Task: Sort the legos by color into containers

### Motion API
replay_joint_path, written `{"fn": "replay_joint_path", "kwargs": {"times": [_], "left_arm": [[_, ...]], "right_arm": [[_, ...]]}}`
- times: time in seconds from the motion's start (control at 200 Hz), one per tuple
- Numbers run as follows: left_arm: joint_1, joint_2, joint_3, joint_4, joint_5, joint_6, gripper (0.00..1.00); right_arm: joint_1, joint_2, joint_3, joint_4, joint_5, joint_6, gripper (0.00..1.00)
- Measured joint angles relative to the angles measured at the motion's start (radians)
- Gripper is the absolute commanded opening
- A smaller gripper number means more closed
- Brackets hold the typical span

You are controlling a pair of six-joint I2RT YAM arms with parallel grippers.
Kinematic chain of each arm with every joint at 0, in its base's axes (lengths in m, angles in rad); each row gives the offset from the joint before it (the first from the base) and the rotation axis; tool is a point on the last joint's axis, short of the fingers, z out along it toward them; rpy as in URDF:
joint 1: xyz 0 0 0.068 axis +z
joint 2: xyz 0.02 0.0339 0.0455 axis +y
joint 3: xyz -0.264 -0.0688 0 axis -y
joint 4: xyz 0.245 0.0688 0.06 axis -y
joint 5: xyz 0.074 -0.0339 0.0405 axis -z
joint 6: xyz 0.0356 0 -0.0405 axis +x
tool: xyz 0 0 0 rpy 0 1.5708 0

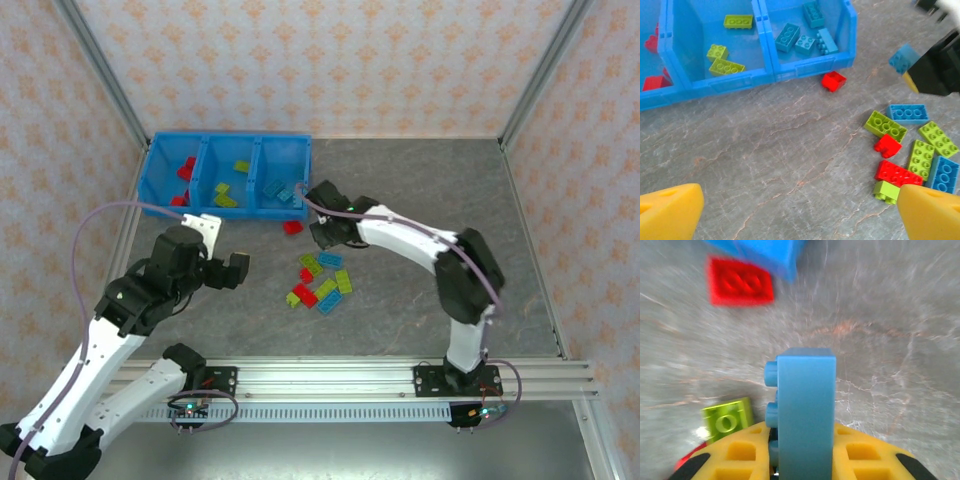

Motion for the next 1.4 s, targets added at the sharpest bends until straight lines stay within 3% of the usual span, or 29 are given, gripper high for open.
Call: {"fn": "replay_joint_path", "kwargs": {"times": [0.125, 0.235, 0.465, 0.591, 0.641, 0.731, 0.901, 1.071, 1.211, 1.401], "left_arm": [[0.000, -0.034, -0.007, 0.028, 0.128, 0.026, 1.00], [0.000, -0.090, -0.034, 0.063, 0.214, 0.045, 1.00], [0.000, -0.164, -0.055, 0.084, 0.200, 0.051, 1.00], [0.000, -0.097, -0.055, 0.079, 0.140, 0.051, 1.00], [0.000, -0.069, -0.055, 0.076, 0.124, 0.051, 1.00], [0.000, -0.038, -0.055, 0.073, 0.098, 0.051, 1.00], [0.000, -0.036, -0.055, 0.070, 0.062, 0.051, 1.00], [0.000, -0.026, -0.055, 0.067, 0.030, 0.048, 1.00], [0.000, 0.013, -0.054, 0.054, -0.007, 0.013, 1.00], [0.000, 0.109, -0.028, 0.057, 0.049, -0.163, 1.00]], "right_arm": [[0.000, -0.170, -0.054, 0.149, -0.082, 0.071, 0.16], [0.000, -0.145, 0.026, 0.223, -0.116, 0.111, 0.16], [-0.005, 0.300, 0.562, 0.122, 0.037, 0.115, 0.18], [-0.007, 0.607, 0.988, -0.031, 0.119, 0.092, 0.29], [-0.010, 0.713, 1.146, -0.085, 0.143, 0.082, 0.38], [-0.013, 0.806, 1.271, -0.145, 0.169, 0.048, 0.49], [-0.016, 0.777, 1.244, -0.182, 0.171, 0.018, 0.52], [-0.016, 0.632, 1.167, -0.241, 0.138, 0.014, 0.52], [-0.016, 0.349, 0.931, -0.256, 0.060, 0.023, 0.56], [-0.015, -0.166, 0.404, -0.208, -0.087, 0.042, 0.66]]}}
